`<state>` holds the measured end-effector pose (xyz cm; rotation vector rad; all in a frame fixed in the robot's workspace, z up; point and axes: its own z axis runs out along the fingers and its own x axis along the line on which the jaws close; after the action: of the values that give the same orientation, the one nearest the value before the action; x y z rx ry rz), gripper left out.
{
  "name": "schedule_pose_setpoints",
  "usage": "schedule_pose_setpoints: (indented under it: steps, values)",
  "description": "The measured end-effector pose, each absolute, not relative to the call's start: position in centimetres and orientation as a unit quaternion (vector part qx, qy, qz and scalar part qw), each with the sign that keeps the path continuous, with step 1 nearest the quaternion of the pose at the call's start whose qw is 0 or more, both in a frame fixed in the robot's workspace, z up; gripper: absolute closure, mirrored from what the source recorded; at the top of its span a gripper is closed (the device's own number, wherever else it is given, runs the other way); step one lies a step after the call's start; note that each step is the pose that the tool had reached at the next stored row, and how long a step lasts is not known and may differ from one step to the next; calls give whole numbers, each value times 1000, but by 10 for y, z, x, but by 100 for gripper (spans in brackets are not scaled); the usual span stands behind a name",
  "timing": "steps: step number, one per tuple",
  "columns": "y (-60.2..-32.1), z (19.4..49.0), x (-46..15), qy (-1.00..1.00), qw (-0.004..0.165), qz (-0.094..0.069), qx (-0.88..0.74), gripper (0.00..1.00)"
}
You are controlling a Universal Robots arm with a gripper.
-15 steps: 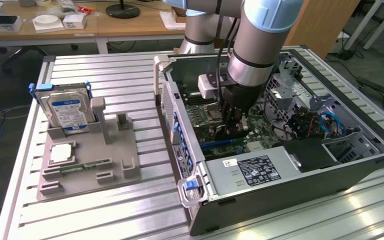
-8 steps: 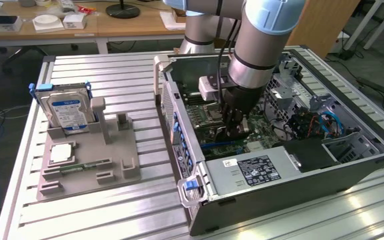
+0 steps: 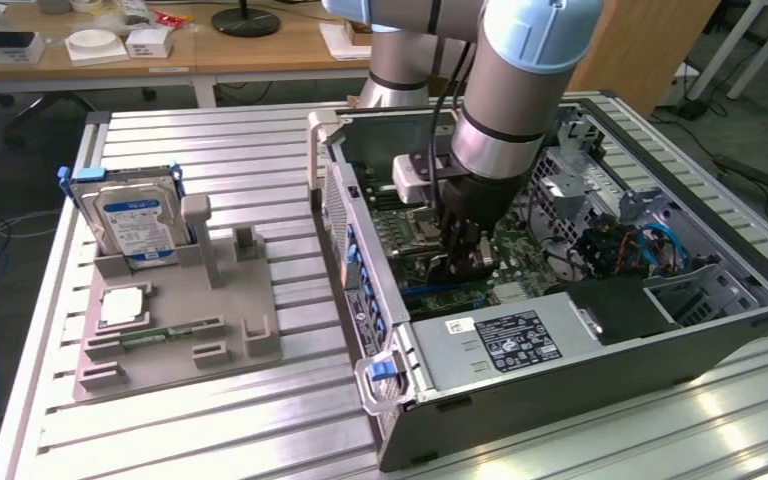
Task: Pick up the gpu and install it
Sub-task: 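Insert the gpu into the slot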
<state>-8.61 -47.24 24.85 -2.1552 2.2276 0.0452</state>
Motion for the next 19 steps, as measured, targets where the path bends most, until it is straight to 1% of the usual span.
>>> schedule_pose_setpoints:
  steps: [19]
  values:
    - [-472, 244, -88, 719, 20, 15, -695, 74]
